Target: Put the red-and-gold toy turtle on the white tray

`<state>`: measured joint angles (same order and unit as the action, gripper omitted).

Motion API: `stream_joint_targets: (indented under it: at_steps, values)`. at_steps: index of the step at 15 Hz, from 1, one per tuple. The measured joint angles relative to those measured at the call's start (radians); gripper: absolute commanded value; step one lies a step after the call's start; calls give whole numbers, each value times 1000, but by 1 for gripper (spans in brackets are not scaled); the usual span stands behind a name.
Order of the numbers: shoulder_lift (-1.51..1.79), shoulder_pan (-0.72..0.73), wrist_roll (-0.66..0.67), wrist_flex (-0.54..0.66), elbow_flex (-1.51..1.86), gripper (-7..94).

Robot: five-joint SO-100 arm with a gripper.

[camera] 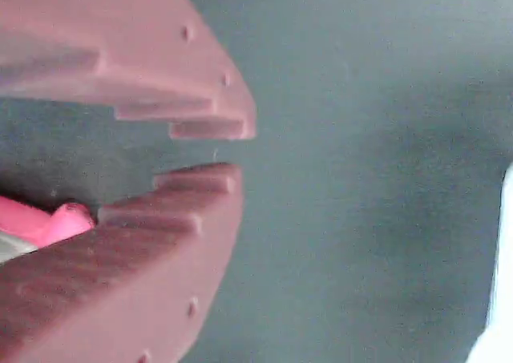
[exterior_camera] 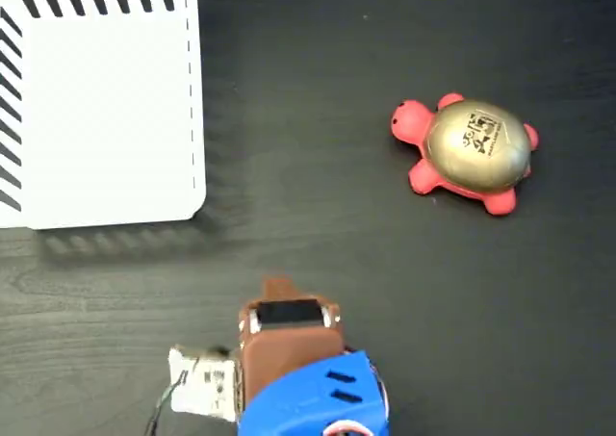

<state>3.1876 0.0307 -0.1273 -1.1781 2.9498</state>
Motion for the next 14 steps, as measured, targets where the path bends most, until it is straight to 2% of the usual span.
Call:
stream_joint_targets:
  at_steps: [2,6,14]
  values:
    - [-147,-15,26,25,-91,0]
    - [-575,-92,87,0,-391,0]
    - [-1413,-382,124,-285,-1181,0]
